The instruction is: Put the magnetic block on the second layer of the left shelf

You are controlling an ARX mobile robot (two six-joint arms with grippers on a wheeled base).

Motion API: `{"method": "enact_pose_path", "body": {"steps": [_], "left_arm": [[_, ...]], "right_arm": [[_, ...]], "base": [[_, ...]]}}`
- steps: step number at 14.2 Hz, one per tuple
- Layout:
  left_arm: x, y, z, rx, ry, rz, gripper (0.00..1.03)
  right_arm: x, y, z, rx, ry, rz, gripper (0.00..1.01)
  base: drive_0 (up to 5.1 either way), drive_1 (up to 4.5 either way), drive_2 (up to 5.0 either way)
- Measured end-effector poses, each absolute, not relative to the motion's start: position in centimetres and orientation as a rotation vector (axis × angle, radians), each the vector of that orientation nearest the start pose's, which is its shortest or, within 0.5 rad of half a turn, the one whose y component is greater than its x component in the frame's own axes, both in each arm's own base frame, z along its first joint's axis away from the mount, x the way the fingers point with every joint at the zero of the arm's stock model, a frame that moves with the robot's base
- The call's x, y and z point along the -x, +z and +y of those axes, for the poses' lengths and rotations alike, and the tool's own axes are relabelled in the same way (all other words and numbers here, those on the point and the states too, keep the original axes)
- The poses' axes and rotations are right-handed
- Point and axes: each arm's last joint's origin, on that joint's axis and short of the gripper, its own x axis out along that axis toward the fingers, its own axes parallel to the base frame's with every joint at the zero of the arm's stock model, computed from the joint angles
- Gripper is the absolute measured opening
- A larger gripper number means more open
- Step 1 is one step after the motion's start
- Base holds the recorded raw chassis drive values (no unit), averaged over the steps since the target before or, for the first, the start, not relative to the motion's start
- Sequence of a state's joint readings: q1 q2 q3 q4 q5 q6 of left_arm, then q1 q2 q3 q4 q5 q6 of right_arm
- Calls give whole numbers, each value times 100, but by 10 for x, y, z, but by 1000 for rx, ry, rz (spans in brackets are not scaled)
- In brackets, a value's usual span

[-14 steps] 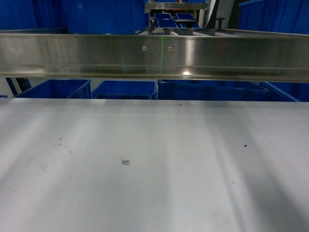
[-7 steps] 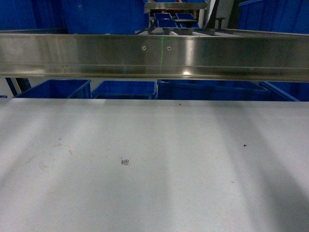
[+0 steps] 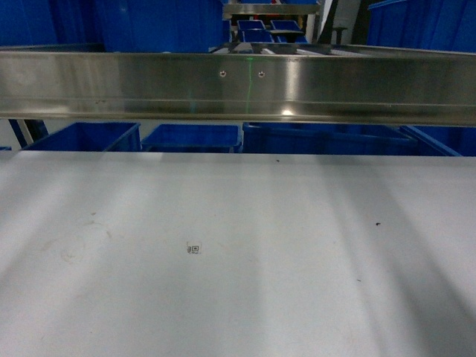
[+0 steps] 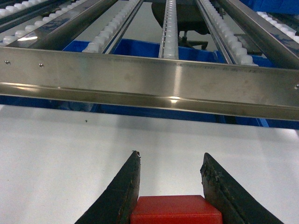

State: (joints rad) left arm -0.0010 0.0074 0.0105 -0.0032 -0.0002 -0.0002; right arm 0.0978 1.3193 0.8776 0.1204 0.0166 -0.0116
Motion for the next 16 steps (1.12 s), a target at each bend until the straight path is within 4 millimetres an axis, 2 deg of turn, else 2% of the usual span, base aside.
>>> {"method": "enact_pose_path", "body": {"steps": [8, 16], "left_arm": [[-98, 166, 0, 0, -1, 0, 98], [-98, 166, 0, 0, -1, 1, 98]], "right_arm": [[-292, 278, 28, 28, 88, 322, 33], [-292, 278, 27, 27, 86, 327, 33]], "base": [[0, 0, 0], [-475, 179, 336]]}}
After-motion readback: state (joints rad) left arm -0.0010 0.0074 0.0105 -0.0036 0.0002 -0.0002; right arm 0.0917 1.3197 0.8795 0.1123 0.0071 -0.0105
